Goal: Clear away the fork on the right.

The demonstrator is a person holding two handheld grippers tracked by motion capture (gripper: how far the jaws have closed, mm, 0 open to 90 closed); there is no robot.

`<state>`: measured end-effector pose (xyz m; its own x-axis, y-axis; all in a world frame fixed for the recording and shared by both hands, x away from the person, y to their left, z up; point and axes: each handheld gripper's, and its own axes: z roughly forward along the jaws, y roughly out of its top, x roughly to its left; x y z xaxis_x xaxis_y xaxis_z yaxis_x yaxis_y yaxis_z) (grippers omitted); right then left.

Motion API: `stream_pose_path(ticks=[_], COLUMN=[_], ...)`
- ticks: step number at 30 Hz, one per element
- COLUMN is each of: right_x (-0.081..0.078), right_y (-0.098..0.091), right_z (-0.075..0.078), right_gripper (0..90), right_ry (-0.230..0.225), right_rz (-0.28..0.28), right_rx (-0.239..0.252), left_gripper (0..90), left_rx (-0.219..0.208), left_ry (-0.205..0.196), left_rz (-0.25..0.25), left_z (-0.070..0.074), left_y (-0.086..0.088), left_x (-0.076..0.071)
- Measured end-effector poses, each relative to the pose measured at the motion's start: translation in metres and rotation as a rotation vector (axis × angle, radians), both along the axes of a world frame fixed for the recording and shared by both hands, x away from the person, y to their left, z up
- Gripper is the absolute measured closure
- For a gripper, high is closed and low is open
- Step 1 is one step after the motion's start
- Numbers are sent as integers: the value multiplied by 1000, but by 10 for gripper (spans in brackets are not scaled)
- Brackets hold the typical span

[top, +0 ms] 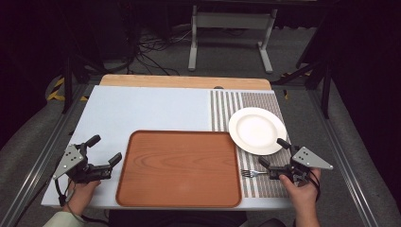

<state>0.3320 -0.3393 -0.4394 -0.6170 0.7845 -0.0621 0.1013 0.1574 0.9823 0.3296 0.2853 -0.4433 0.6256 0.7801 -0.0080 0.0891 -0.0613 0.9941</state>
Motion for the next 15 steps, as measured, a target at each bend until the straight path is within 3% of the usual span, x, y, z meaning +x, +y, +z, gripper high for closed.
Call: stream_pose_path(ticks=[15], right_x=[-1], right_y=[-1], right_z=[0], right_gripper=[20], right_ry=[14], right_rz=[7], right_rx=[14], left_gripper=[0], left_rx=[6], left_ry=[2], left_rz=[-4], left_z=[2], left_y=[-1], left_x=[0])
